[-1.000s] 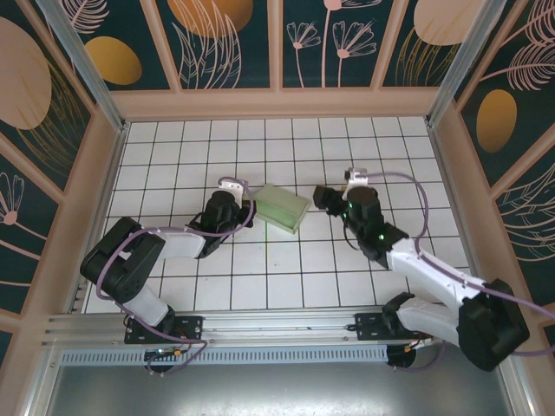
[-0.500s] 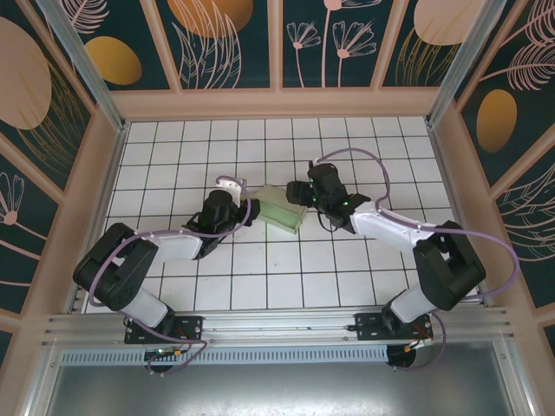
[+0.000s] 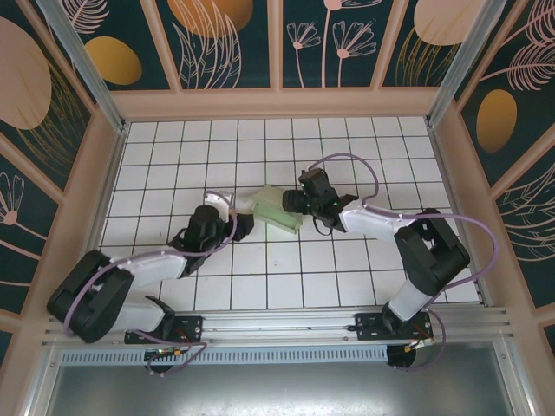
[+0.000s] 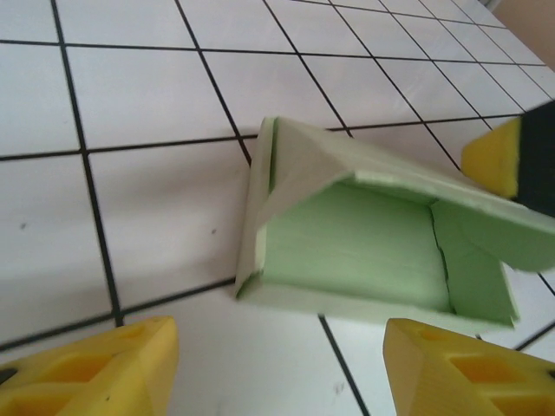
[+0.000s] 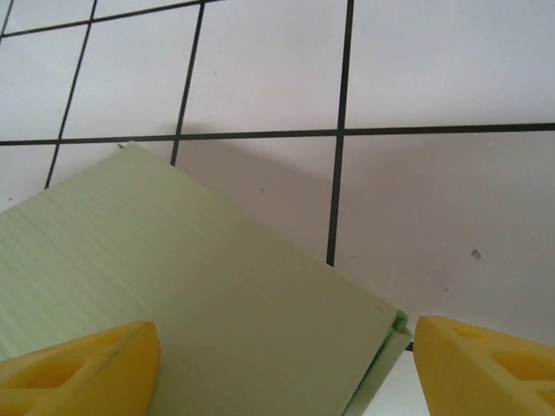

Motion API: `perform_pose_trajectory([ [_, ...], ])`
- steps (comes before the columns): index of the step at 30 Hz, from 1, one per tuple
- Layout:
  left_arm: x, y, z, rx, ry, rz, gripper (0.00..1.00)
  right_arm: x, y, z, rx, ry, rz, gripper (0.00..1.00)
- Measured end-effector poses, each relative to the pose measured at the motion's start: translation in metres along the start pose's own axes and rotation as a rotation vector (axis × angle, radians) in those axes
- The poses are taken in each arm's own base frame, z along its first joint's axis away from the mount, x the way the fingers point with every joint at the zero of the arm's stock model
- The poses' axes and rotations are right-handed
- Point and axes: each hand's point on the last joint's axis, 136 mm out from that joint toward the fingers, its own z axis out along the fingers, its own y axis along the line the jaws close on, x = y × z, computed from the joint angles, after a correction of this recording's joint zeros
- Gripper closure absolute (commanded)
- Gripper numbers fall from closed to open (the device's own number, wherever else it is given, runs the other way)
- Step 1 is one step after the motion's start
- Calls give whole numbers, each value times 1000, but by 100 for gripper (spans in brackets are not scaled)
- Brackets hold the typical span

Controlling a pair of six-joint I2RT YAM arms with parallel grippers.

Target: Fold the paper box

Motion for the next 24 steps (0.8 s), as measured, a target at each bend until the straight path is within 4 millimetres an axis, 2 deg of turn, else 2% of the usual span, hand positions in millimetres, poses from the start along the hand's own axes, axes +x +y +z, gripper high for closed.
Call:
perform_pose_trajectory([
  [2, -2, 1, -11, -2, -15, 1, 35, 5, -3, 2, 7, 4, -1, 22],
  [7, -26, -3, -30, -6, -95, 4, 32, 14, -10, 7, 23, 8, -3, 22],
  [11, -41, -8, -30, -15, -101, 1, 31, 18, -13, 10, 24, 5, -4, 22],
  [14, -63, -18, -14, -17, -79, -9, 30, 20, -14, 11, 22, 2, -7, 22],
  [18, -88, -28, 21, -18, -27, -24, 32, 19, -14, 10, 20, -8, -4, 22],
  [21, -85, -24, 48, -23, 52, -35, 41, 22, -19, -3, 12, -38, 32, 22],
  [24, -66, -13, 69, -35, 150, -50, 45, 20, -21, -23, -19, -85, 83, 22],
])
